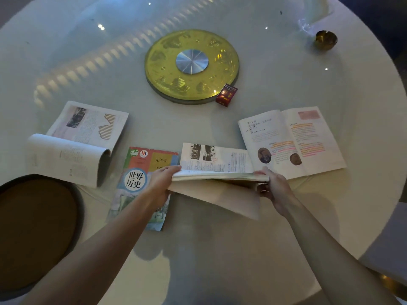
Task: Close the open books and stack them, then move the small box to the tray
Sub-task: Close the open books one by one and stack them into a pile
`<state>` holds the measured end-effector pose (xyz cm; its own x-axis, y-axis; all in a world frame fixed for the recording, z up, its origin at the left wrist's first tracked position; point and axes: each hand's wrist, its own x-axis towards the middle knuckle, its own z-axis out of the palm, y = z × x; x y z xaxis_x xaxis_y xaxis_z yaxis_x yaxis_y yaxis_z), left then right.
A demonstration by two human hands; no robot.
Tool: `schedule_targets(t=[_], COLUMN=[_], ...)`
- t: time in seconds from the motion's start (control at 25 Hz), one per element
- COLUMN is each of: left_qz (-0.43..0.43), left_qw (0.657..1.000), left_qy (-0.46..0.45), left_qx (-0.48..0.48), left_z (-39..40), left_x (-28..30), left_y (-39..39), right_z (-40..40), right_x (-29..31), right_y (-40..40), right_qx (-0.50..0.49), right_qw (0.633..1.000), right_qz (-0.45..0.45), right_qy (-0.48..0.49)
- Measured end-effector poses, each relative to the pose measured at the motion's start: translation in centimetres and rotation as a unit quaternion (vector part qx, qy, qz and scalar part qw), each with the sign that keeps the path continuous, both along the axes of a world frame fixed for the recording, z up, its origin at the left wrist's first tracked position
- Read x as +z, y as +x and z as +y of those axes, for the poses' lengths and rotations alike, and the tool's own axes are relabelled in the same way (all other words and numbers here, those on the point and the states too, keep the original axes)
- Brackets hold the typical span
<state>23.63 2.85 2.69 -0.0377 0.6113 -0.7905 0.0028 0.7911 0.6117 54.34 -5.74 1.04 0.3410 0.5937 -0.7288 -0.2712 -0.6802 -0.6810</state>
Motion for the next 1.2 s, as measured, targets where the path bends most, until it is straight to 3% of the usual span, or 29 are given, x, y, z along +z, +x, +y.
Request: schedule_targets(t=[0.16,0.24,0.32,0.44,0.6,0.68,0.76,0.96,1.2], left_qz=[-0.117,-0.112,-0.058,0.017,0.020,-0.002,-0.025,-0.008,-0.034], left_qw=[0.987,0.985,0.991,0.993,0.979,0.972,0.965,0.964,0.985], left_qy=[-0.040,-0.051,-0.057,-0.082,-0.141,-0.146,-0.156,-0.146,0.002], left_qx=[0.107,0.124,0.105,0.087,0.144,0.183,0.212,0.221,0.170], left_z=[1.3,1.6,1.1,-1.8,-5.5,-5.9,-5.6,-5.4,-5.0], left_x=[-0.8,-1.6,-2.3,-3.5,-3.9,-3.2,-2.9,-3.5,-2.0], left_y=[1.2,1.6,2.3,4.0,7.4,8.5,9.0,8.6,8.0], right_z=[3.8,5.6,7.3,9.7,11.8,12.0,12.0,10.9,7.6], right_x=[-1.3,-1.6,-2.2,-2.7,-3.3,-3.9,-4.0,-3.8,-3.1], right_y=[0.9,1.3,1.7,1.0,-2.3,-3.3,-3.8,-3.7,-4.2], right_qx=[0.025,0.032,0.097,0.256,0.489,0.527,0.526,0.522,0.417], right_qw=[0.998,0.998,0.984,0.890,0.751,0.699,0.676,0.690,0.820], right_qz=[-0.048,-0.051,-0.146,-0.376,-0.436,-0.480,-0.515,-0.501,-0.392], right_qy=[-0.030,-0.023,-0.012,0.024,0.076,0.059,0.038,-0.007,0.011])
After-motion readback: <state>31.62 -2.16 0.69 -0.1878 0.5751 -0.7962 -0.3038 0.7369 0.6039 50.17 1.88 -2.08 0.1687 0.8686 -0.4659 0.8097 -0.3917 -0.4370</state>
